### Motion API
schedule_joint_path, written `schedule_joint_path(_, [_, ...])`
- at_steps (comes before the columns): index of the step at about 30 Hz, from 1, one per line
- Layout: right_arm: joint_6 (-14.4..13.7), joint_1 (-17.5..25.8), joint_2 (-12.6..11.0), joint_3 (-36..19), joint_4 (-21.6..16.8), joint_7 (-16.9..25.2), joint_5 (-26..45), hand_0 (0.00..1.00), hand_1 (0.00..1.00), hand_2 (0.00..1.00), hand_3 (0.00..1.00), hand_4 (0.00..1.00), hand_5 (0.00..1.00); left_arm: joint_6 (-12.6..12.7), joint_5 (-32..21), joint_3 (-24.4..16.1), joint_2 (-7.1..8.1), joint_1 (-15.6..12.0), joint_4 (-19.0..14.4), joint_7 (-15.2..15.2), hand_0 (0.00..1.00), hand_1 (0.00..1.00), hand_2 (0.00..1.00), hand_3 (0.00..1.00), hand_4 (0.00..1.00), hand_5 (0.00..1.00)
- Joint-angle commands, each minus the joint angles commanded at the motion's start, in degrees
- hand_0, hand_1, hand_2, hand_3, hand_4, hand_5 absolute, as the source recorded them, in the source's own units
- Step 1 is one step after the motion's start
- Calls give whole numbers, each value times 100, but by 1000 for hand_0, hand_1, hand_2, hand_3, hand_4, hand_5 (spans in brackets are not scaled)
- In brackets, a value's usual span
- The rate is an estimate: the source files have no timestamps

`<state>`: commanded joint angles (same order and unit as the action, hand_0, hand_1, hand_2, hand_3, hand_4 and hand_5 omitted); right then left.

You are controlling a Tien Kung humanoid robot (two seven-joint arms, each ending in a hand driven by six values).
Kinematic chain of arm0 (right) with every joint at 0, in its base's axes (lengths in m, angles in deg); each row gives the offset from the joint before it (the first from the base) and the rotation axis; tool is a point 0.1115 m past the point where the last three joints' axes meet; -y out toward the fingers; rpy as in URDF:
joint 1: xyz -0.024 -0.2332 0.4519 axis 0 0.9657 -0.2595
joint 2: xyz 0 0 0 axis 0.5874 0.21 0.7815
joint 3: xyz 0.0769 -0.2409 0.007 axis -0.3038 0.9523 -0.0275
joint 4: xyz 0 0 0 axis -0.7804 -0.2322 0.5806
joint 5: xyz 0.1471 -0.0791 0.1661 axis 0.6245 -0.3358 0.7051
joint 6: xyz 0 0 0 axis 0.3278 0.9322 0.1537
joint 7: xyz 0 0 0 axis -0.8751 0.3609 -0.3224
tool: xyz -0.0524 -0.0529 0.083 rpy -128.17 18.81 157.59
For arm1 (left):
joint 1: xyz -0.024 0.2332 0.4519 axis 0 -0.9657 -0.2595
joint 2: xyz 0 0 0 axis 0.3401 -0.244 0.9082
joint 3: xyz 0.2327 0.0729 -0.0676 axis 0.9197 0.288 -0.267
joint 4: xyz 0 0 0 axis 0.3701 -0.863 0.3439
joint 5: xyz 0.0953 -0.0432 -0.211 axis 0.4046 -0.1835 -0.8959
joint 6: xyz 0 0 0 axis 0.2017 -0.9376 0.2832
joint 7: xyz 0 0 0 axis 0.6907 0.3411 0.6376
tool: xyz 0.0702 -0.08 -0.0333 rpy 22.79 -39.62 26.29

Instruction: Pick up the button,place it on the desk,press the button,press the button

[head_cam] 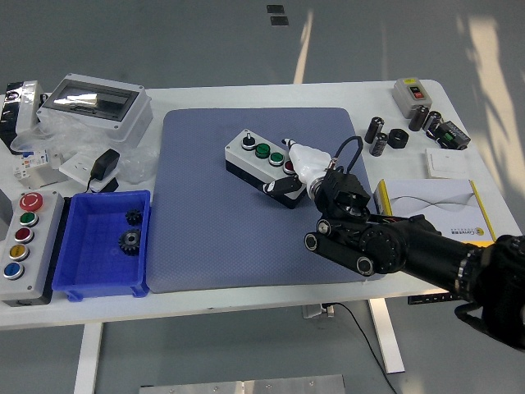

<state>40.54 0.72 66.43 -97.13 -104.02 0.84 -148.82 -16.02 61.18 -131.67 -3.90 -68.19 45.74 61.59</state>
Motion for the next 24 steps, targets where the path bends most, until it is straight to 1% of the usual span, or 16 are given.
schedule_joint_path(1, [-18, 3, -23, 1, -31, 19, -31, 234, 464, 493, 680, 476, 122, -1, -2, 2, -2, -1, 0, -3, 622, 585, 547, 614, 600, 174])
schedule_joint_path(3, [-48, 27, -142, -7, -202, 162, -86, 234, 464, 493, 680, 476, 122, -3, -6, 5, -8, -5, 0, -11, 622, 585, 547, 614, 600, 174])
schedule_joint_path(5, [-39, 72, -328, -30, -446, 392, -97, 234, 464, 493, 680, 476, 122, -4, -12, 6, -15, -13, 0, -17, 622, 585, 547, 614, 600, 174])
schedule_joint_path(6, [-10, 98, -430, -42, -576, 521, -94, 178, 392, 402, 511, 338, 2, -4, -17, 6, -18, -19, 0, -19, 622, 586, 548, 614, 599, 173])
schedule_joint_path(10, [253, 234, -894, -77, -1145, 1109, -155, 178, 392, 402, 511, 338, 2, -1, -44, 12, -38, -50, 0, -26, 622, 586, 548, 614, 599, 173])
schedule_joint_path(11, [274, 263, -1017, -73, -1295, 1255, -192, 178, 392, 402, 511, 338, 2, -1, -43, 8, -43, -58, 0, -26, 622, 586, 548, 614, 599, 173])
schedule_joint_path(12, [273, 285, -1120, -68, -1430, 1384, -239, 138, 339, 365, 391, 89, 2, -1, -44, 8, -46, -64, 0, -26, 622, 586, 548, 615, 598, 171])
schedule_joint_path(13, [258, 303, -1216, -60, -1561, 1506, -301, 138, 339, 365, 391, 89, 2, 0, -50, 10, -48, -70, 0, -29, 622, 586, 548, 615, 598, 171])
schedule_joint_path(14, [212, 324, -1323, -50, -1703, 1639, -402, 138, 339, 365, 391, 89, 2, 0, -54, 11, -51, -76, 0, -31, 622, 586, 548, 615, 598, 171])
schedule_joint_path(17, [-34, 371, -1527, -27, -2083, 1996, -765, 138, 339, 365, 391, 89, 2, 0, -48, 4, -62, -86, 0, -36, 622, 586, 548, 615, 598, 171])
schedule_joint_path(18, [-131, 381, -1572, -28, -2172, 2085, -883, 140, 323, 355, 317, 50, 2, -1, -45, 3, -66, -87, 0, -39, 622, 586, 548, 614, 598, 172])
schedule_joint_path(19, [-242, 390, -1620, -24, -2248, 2181, -1019, 140, 323, 355, 317, 50, 2, -3, -47, 6, -70, -86, 0, -42, 622, 586, 548, 614, 598, 172])
schedule_joint_path(22, [-535, 396, -1756, 90, -2370, 2500, -1369, 140, 323, 355, 317, 50, 2, -7, -32, -1, -77, -84, 0, -46, 622, 586, 548, 614, 598, 172])
schedule_joint_path(24, [-647, 401, -1838, 222, -2397, 2715, -1539, 159, 327, 356, 314, 70, 2, -8, -22, -6, -80, -83, 0, -46, 622, 587, 548, 615, 598, 171])
